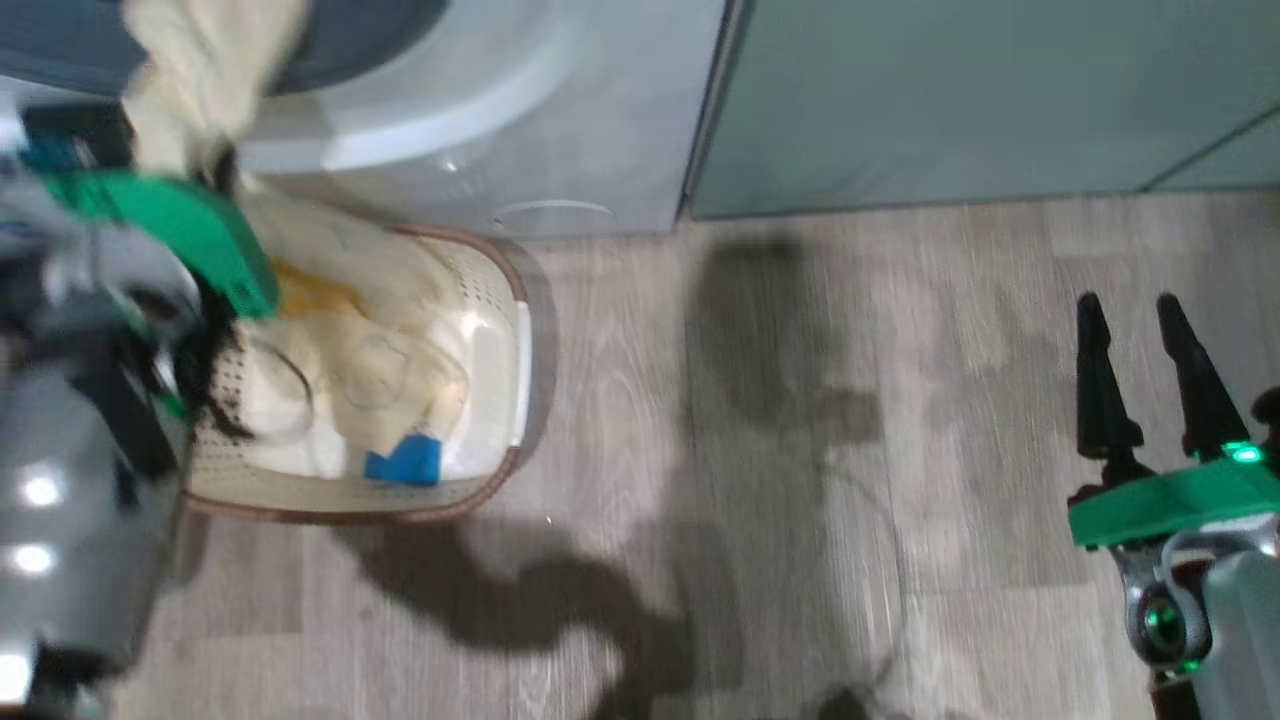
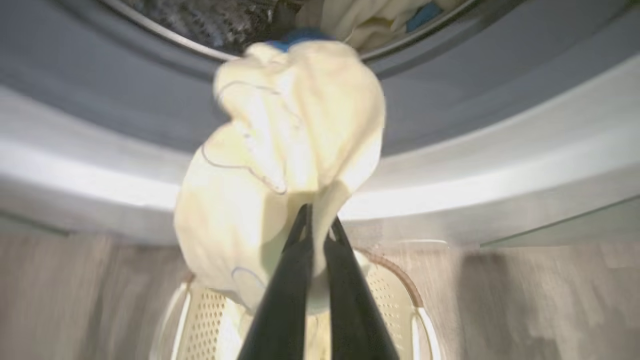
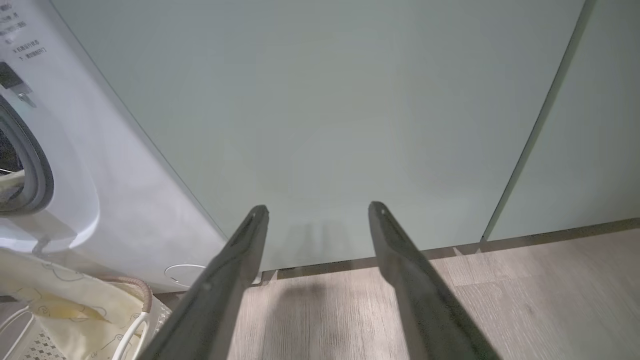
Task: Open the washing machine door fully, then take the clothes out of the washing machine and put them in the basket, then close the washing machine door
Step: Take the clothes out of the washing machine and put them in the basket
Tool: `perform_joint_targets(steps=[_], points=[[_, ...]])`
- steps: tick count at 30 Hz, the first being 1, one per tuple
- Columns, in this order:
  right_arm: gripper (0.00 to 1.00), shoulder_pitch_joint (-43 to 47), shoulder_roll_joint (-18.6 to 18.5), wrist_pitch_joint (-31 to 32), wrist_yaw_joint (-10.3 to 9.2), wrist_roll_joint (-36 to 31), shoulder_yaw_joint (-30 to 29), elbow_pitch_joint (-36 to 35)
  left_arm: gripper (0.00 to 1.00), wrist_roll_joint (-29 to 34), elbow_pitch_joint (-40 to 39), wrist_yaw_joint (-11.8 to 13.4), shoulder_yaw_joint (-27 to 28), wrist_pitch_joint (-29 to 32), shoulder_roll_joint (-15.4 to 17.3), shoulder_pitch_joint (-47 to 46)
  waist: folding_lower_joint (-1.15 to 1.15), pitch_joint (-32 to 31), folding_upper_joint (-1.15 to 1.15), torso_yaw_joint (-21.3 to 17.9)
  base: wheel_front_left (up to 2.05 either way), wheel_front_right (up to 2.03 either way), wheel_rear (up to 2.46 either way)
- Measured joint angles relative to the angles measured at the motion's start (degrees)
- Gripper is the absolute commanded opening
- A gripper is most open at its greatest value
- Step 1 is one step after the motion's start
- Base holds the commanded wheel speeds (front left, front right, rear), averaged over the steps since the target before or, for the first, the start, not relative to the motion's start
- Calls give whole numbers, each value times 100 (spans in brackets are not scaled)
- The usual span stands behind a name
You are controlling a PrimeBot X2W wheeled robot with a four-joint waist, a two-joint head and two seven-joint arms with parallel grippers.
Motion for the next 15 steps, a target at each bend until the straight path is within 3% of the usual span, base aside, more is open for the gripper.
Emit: perform_joint_targets(steps=[5,15], points=[[100,160,-37,0,0,0,1,7,0,-165,-913,361,136,-12,-169,1072,0,-285,0,154,0,0,0],[100,233,-178,0,0,0,45,3,0,-263,-1268,744,155,385,-224,1981,0,-400,0,215,0,0,0]])
